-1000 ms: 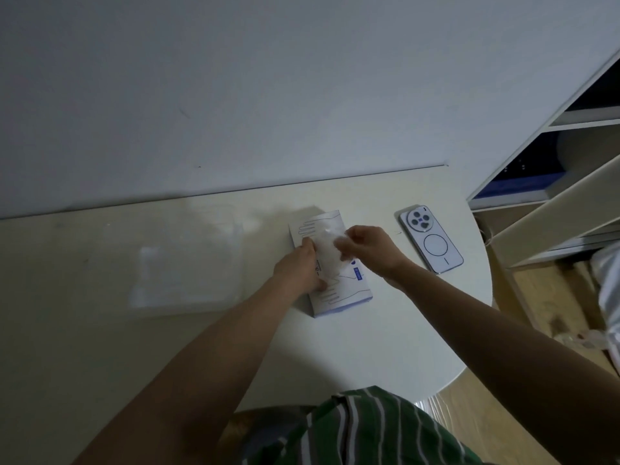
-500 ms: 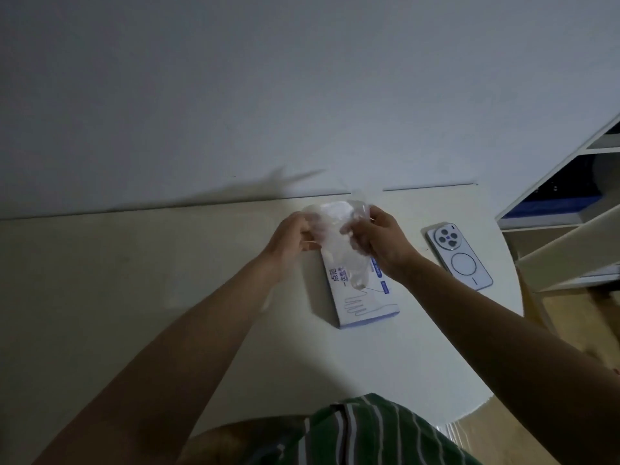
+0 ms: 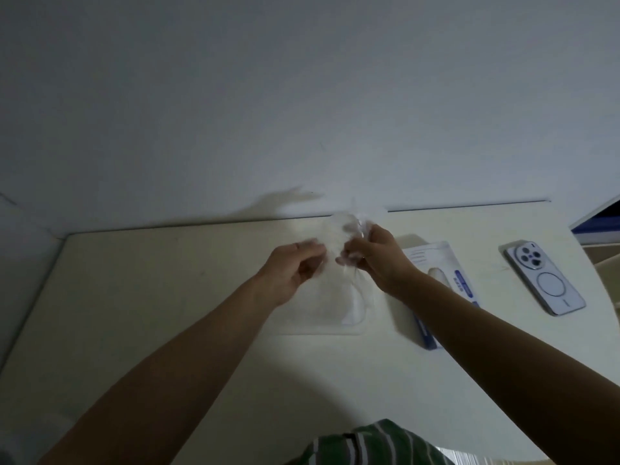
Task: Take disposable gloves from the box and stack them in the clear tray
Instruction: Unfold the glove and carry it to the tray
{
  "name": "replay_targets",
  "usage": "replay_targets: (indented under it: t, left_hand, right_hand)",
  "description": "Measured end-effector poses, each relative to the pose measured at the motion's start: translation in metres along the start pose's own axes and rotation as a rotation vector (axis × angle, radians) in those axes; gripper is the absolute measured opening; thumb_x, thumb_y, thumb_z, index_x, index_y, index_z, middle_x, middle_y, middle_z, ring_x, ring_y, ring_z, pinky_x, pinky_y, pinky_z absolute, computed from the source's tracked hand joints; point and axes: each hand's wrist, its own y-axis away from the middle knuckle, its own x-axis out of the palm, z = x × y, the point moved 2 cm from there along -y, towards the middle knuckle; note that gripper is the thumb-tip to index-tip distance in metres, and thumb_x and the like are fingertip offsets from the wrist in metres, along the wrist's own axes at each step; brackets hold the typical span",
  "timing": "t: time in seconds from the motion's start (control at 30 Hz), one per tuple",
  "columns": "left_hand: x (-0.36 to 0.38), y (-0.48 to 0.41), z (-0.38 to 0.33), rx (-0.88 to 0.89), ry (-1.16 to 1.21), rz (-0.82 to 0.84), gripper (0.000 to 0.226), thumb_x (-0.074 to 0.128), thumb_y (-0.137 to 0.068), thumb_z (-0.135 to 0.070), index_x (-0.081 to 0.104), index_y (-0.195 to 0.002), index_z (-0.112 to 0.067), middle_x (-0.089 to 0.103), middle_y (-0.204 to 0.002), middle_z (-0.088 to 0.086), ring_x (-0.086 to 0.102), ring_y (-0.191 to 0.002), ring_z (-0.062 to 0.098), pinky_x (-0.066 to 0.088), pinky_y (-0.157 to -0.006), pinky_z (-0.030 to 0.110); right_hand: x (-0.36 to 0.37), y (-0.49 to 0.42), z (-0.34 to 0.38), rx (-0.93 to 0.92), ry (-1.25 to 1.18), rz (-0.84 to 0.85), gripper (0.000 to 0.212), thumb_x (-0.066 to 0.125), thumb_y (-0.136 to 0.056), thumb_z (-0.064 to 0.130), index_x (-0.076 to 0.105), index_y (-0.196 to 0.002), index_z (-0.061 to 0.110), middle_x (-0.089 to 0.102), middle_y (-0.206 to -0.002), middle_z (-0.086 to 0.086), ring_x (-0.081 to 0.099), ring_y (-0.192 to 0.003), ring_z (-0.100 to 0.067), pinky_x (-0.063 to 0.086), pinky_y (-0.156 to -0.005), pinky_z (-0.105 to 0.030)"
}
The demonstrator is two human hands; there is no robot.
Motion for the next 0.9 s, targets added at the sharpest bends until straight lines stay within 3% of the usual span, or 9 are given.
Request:
replay_targets:
  t: [0.13,0.27,0.33,0.4,0.47,0.53,0.63,0.77,0.9]
  left_hand:
    - [-0.032,-0.001,0.001,-0.049,0.085,-0.087,0.01,0.062,-0.087,0.001,0.069,-0.082,-0.003,0.06,-0.058,0.005,0.064,-0.059,0.018,0.058,-0.06,0.026]
    - [-0.05,-0.004,-0.001,-0.027,-0.246,-0.065,0.022,0.051,-0.086,0.008,0.07,-0.086,-0.005,0.048,-0.055,0.003,0.044,-0.04,0.01,0.05,-0.048,0.021]
    - [-0.055,-0.006,-0.004,-0.008,-0.334,-0.05,0.022,0.055,-0.086,0.006,0.072,-0.086,-0.008,0.049,-0.062,0.005,0.038,-0.036,0.008,0.046,-0.046,0.019]
    - [-0.059,-0.01,-0.007,-0.007,-0.249,-0.079,0.015,0.061,-0.087,-0.001,0.073,-0.094,-0.007,0.046,-0.06,0.003,0.038,-0.036,0.008,0.044,-0.044,0.019]
    - [-0.062,-0.013,-0.01,-0.039,-0.107,-0.083,0.016,0.065,-0.089,-0.015,0.071,-0.1,-0.005,0.044,-0.057,-0.001,0.044,-0.041,0.01,0.045,-0.049,0.022]
    - [-0.063,-0.013,-0.01,-0.091,-0.021,-0.03,0.019,0.066,-0.09,-0.024,0.07,-0.095,-0.007,0.057,-0.065,0.0,0.055,-0.052,0.013,0.048,-0.059,0.026]
    - [-0.063,-0.012,-0.008,-0.069,-0.123,-0.042,0.013,0.065,-0.091,-0.021,0.07,-0.091,-0.01,0.072,-0.077,0.003,0.067,-0.065,0.016,0.053,-0.068,0.028]
    - [-0.064,-0.011,-0.009,0.129,-0.339,-0.147,0.012,0.058,-0.095,-0.013,0.062,-0.085,-0.009,0.064,-0.059,0.002,0.059,-0.052,0.016,0.051,-0.053,0.024]
    - [-0.066,-0.01,-0.006,0.285,-0.564,-0.203,0.013,0.045,-0.102,-0.018,0.051,-0.093,-0.009,0.051,-0.059,0.005,0.042,-0.037,0.012,0.033,-0.036,0.021]
  right_hand:
    - [0.022,-0.001,-0.019,0.054,0.023,0.059,0.024,0.064,-0.085,-0.004,0.058,-0.107,0.002,0.063,-0.093,-0.016,0.069,-0.079,-0.022,0.058,-0.074,-0.034]
    - [0.03,0.004,-0.027,0.091,-0.028,0.141,0.051,0.076,-0.075,0.035,0.06,-0.113,0.005,0.065,-0.099,-0.01,0.066,-0.093,-0.024,0.055,-0.086,-0.04]
    - [0.031,0.003,-0.026,0.053,0.002,0.05,0.036,0.071,-0.084,0.022,0.059,-0.112,0.003,0.064,-0.094,-0.012,0.065,-0.083,-0.023,0.056,-0.078,-0.036]
    - [0.033,0.002,-0.025,0.02,0.041,-0.076,0.017,0.064,-0.088,0.005,0.06,-0.105,0.001,0.064,-0.084,-0.013,0.062,-0.07,-0.021,0.055,-0.065,-0.029]
    - [0.036,0.0,-0.023,-0.029,0.114,-0.115,0.008,0.061,-0.09,0.001,0.061,-0.098,0.0,0.064,-0.076,-0.011,0.061,-0.062,-0.018,0.053,-0.056,-0.025]
    - [0.038,-0.003,-0.021,-0.057,0.207,-0.106,0.007,0.06,-0.092,0.003,0.061,-0.097,0.0,0.065,-0.076,-0.011,0.061,-0.06,-0.016,0.051,-0.054,-0.023]
    - [0.042,-0.005,-0.017,-0.034,0.285,-0.068,0.015,0.059,-0.094,0.009,0.059,-0.106,0.0,0.07,-0.085,-0.012,0.065,-0.066,-0.02,0.051,-0.054,-0.026]
    - [0.044,-0.006,-0.018,0.094,0.136,0.229,0.058,0.074,-0.08,0.031,0.047,-0.13,0.019,0.068,-0.116,-0.009,0.069,-0.097,-0.028,0.058,-0.076,-0.04]
    - [0.036,-0.01,-0.02,0.138,0.111,0.31,0.063,0.077,-0.074,0.018,0.049,-0.13,0.019,0.068,-0.113,-0.012,0.066,-0.091,-0.022,0.054,-0.079,-0.032]
